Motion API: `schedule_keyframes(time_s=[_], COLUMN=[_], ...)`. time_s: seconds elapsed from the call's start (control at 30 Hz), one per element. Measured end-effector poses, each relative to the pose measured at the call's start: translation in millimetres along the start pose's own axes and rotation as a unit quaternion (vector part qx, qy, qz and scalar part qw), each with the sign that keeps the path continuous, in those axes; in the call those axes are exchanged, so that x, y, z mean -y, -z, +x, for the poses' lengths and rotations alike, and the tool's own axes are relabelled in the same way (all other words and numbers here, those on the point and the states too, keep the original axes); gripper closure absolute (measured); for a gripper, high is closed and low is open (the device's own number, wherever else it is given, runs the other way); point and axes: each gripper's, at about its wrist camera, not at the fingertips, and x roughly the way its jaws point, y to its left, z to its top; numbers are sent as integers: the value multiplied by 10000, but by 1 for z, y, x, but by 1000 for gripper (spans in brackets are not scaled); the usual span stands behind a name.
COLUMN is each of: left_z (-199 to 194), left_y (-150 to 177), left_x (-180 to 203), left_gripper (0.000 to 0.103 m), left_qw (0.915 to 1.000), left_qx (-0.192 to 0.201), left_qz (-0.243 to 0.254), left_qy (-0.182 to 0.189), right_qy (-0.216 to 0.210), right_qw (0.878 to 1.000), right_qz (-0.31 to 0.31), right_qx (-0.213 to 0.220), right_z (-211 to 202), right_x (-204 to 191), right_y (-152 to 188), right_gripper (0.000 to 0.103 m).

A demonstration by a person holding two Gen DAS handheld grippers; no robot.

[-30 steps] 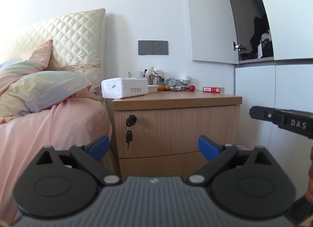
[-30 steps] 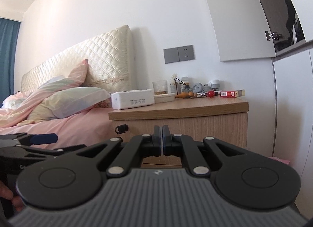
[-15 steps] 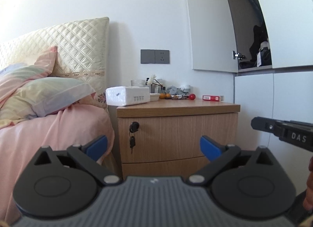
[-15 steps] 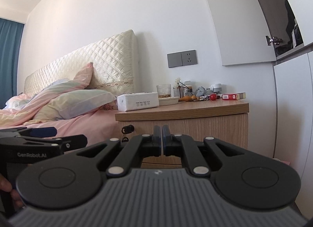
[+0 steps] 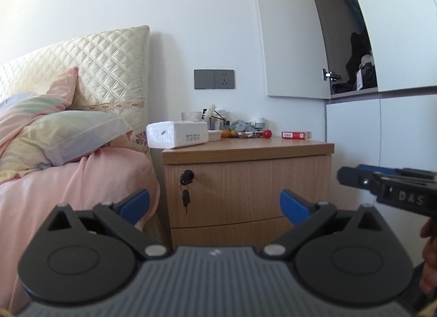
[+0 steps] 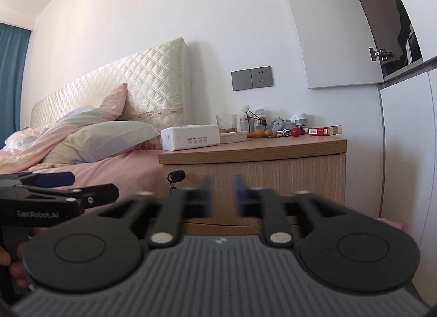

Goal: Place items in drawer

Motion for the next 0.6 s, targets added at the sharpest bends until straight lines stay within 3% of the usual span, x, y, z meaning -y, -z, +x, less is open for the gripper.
schedule_keyframes(time_s=[0.03, 0.1, 0.6], left_z=[0, 0, 0], left_y=[0, 0, 0], left_x=[0, 1, 1], left_gripper=[1, 1, 1], left_qw=[10000, 10000, 10000], left_qx=[-2, 2, -9], left_qz=[4, 16, 13], left_qy=[2, 12, -97], right_qy=[3, 9, 95], right_qw=[10000, 9998, 9999], right_qz=[12, 16, 19], right_qx=[46, 177, 77], right_z=[-1, -5, -2], right_x=[0, 0, 0], right_y=[0, 1, 4], right_gripper=[26, 13, 14])
